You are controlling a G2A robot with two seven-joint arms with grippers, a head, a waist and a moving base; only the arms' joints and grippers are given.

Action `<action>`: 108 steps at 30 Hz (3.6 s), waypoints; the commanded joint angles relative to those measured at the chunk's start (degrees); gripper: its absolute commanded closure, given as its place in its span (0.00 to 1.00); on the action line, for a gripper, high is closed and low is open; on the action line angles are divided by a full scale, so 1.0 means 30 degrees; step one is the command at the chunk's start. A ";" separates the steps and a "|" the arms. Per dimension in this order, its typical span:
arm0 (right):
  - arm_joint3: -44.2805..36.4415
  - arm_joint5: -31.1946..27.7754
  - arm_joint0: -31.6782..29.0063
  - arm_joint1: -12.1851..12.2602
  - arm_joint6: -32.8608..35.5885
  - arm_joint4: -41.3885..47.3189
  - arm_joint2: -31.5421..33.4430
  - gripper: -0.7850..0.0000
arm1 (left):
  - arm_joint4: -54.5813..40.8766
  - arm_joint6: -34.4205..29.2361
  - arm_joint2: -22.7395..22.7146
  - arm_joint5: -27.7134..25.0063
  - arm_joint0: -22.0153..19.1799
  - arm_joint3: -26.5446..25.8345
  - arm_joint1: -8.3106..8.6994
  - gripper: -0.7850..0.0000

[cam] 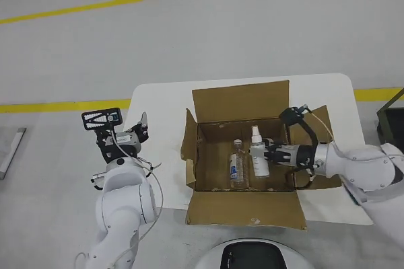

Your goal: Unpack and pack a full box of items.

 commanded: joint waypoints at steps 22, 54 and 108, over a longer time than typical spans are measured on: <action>0.2373 0.1684 0.1153 -0.0809 -0.2835 -0.0008 -0.3163 1.00 | 0.0000 0.0000 0.0000 0.0000 0.0000 0.0000 0.0000 0.00; 0.6579 0.5645 0.4427 -0.3538 -0.5862 -0.0061 -0.8454 0.66 | 0.0000 0.0000 0.0000 0.0000 0.0000 0.0000 0.0000 0.00; -0.7649 -0.1343 -1.5143 -0.1030 -0.7724 -0.5648 1.4089 1.00 | 0.0000 0.0000 0.0000 0.0000 0.0000 0.0000 0.0000 0.00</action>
